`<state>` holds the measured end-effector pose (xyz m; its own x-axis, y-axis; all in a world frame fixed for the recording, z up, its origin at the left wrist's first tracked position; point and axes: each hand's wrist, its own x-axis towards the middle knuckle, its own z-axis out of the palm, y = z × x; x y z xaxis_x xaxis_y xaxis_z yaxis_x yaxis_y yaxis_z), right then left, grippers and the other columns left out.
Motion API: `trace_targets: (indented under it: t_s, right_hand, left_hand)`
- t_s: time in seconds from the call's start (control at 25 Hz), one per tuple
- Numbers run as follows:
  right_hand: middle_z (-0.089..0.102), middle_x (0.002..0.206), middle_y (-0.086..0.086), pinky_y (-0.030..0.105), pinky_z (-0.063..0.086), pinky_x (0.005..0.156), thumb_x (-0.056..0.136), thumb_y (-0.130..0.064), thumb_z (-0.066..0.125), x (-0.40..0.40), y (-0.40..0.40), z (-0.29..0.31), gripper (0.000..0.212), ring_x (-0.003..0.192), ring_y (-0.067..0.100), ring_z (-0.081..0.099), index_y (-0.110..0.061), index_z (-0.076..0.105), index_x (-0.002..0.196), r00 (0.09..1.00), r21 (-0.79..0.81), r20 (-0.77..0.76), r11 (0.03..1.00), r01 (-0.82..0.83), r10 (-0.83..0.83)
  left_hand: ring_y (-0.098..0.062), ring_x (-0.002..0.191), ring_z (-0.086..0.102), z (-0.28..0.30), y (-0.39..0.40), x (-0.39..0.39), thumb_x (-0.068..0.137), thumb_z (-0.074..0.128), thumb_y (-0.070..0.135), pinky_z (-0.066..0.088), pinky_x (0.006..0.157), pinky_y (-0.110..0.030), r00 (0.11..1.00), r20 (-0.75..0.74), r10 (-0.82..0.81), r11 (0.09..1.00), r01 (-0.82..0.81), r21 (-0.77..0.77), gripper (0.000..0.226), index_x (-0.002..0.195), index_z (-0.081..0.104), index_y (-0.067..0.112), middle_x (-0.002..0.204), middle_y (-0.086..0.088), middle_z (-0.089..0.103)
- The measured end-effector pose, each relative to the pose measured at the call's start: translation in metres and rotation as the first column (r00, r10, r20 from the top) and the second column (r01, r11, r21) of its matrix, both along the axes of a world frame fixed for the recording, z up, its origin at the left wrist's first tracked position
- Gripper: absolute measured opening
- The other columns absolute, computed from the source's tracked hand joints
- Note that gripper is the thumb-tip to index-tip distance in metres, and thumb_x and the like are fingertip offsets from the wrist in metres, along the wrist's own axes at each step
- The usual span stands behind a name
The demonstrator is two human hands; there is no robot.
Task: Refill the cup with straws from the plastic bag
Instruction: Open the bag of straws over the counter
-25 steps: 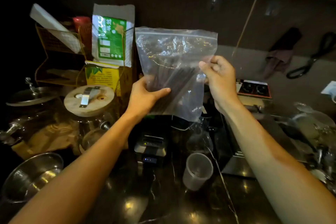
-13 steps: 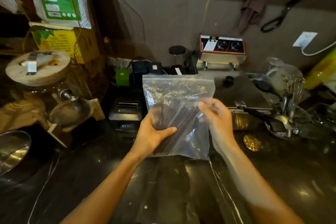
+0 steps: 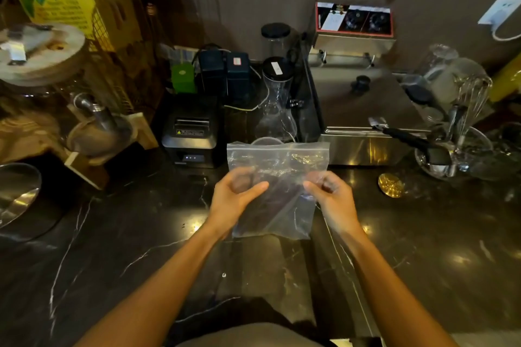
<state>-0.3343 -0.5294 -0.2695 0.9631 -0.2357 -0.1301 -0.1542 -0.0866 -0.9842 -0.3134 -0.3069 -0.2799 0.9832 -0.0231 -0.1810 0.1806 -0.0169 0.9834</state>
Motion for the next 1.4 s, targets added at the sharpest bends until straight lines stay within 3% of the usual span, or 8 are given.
trace_targets:
  t_s: [0.36, 0.52, 0.68, 0.8, 0.88, 1.0, 1.16, 1.4]
  right_hand:
    - [0.078, 0.094, 0.004, 0.011, 0.053, 0.071, 0.093, -0.013, 0.076, 0.002, -0.033, 0.008, 0.012, 0.085, -0.002, 0.072, -0.011, 0.071, 0.082, 0.994, -0.274, -0.075, 0.957, -0.098, 0.08]
    - [0.076, 0.084, -0.004, 0.028, 0.055, 0.074, 0.094, -0.019, 0.076, 0.0, -0.041, 0.01, 0.014, 0.082, 0.006, 0.071, -0.016, 0.073, 0.08, 0.995, -0.442, -0.101, 0.895, -0.062, 0.019]
    - [0.067, 0.101, -0.011, 0.021, 0.051, 0.072, 0.092, -0.026, 0.078, -0.004, -0.042, 0.022, 0.024, 0.094, 0.009, 0.067, -0.014, 0.066, 0.109, 0.979, -0.428, -0.206, 0.9, -0.085, -0.005]
    - [0.055, 0.118, -0.007, 0.03, 0.053, 0.086, 0.09, -0.033, 0.08, -0.006, -0.03, 0.036, 0.047, 0.101, 0.01, 0.058, -0.016, 0.057, 0.128, 0.976, -0.535, -0.05, 0.831, 0.153, -0.212]
    - [0.065, 0.102, 0.0, 0.037, 0.057, 0.084, 0.096, -0.032, 0.073, -0.007, -0.014, 0.05, 0.022, 0.086, 0.013, 0.061, -0.015, 0.067, 0.106, 0.97, -0.449, 0.081, 0.86, 0.242, -0.231]
    - [0.067, 0.07, 0.008, 0.031, 0.05, 0.056, 0.102, -0.038, 0.063, -0.003, 0.014, 0.068, 0.038, 0.055, 0.021, 0.059, -0.005, 0.073, 0.085, 0.993, -0.118, -0.031, 0.987, 0.109, -0.113]
    - [0.067, 0.062, 0.003, 0.024, 0.045, 0.043, 0.101, -0.043, 0.062, 0.004, 0.031, 0.086, 0.048, 0.044, 0.012, 0.055, 0.002, 0.074, 0.09, 0.965, 0.133, -0.246, 0.983, 0.128, -0.093]
    - [0.072, 0.07, 0.003, 0.021, 0.047, 0.043, 0.099, -0.023, 0.063, 0.0, 0.025, 0.09, 0.027, 0.047, 0.01, 0.053, 0.0, 0.077, 0.101, 0.926, 0.252, -0.376, 0.958, 0.134, -0.031]
  left_hand:
    - [-0.02, 0.095, 0.078, 0.018, -0.007, 0.008, 0.093, 0.073, 0.012, 0.063, 0.082, -0.03, 0.988, 0.063, -0.139, 0.99, 0.14, -0.01, 0.02, 0.108, 0.076, 0.025, 0.097, -0.007, 0.082]
    - [-0.032, 0.089, 0.078, 0.021, -0.01, 0.015, 0.096, 0.07, 0.011, 0.064, 0.078, -0.045, 0.983, 0.105, -0.152, 0.988, 0.148, 0.041, 0.02, 0.097, 0.078, 0.029, 0.092, -0.012, 0.081]
    - [-0.011, 0.098, 0.077, 0.031, -0.014, 0.019, 0.092, 0.074, 0.011, 0.064, 0.087, -0.031, 0.984, 0.124, -0.128, 0.992, 0.127, 0.013, 0.02, 0.111, 0.078, 0.01, 0.102, -0.001, 0.081]
    - [-0.013, 0.099, 0.077, 0.045, -0.015, 0.027, 0.095, 0.07, 0.012, 0.061, 0.085, -0.025, 0.971, 0.21, -0.113, 0.993, 0.115, 0.002, 0.016, 0.109, 0.078, 0.011, 0.102, -0.003, 0.08]
    - [-0.016, 0.093, 0.078, 0.054, -0.017, 0.029, 0.097, 0.068, 0.014, 0.061, 0.082, -0.025, 0.962, 0.231, -0.142, 0.99, 0.139, 0.029, 0.012, 0.102, 0.079, 0.017, 0.095, -0.005, 0.081]
    - [-0.021, 0.088, 0.078, 0.061, -0.022, 0.027, 0.098, 0.066, 0.013, 0.063, 0.082, -0.03, 0.94, 0.265, -0.214, 0.977, 0.2, 0.079, 0.013, 0.095, 0.079, 0.015, 0.09, -0.009, 0.08]
    - [-0.031, 0.087, 0.076, 0.06, -0.023, 0.026, 0.098, 0.065, 0.015, 0.061, 0.084, -0.04, 0.914, 0.294, -0.279, 0.96, 0.265, 0.087, 0.017, 0.095, 0.076, 0.002, 0.088, -0.013, 0.078]
    - [-0.022, 0.093, 0.076, 0.061, -0.021, 0.023, 0.098, 0.067, 0.012, 0.062, 0.089, -0.036, 0.86, 0.349, -0.371, 0.929, 0.335, 0.159, 0.013, 0.102, 0.077, 0.006, 0.094, -0.007, 0.078]
